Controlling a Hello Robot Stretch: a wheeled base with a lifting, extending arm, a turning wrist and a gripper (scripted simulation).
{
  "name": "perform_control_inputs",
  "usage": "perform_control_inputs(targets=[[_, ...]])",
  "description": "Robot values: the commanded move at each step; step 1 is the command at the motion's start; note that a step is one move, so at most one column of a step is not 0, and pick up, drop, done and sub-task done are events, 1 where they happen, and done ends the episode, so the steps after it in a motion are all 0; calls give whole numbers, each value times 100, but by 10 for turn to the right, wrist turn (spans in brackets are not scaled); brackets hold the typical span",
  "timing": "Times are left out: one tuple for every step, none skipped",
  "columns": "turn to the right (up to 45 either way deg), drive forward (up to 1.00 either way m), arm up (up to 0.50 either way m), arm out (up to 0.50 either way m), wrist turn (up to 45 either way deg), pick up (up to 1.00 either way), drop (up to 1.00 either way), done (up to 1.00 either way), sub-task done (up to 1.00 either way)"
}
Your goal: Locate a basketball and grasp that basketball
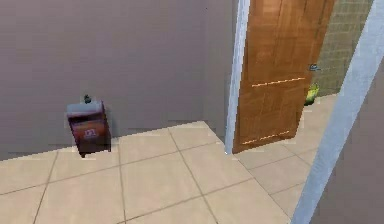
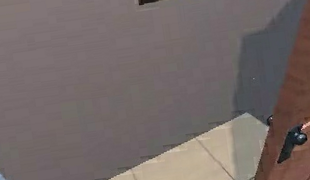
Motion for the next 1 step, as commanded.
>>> perform_control_inputs(targets=[[90,0,0,0,0,0,0,0,0]])
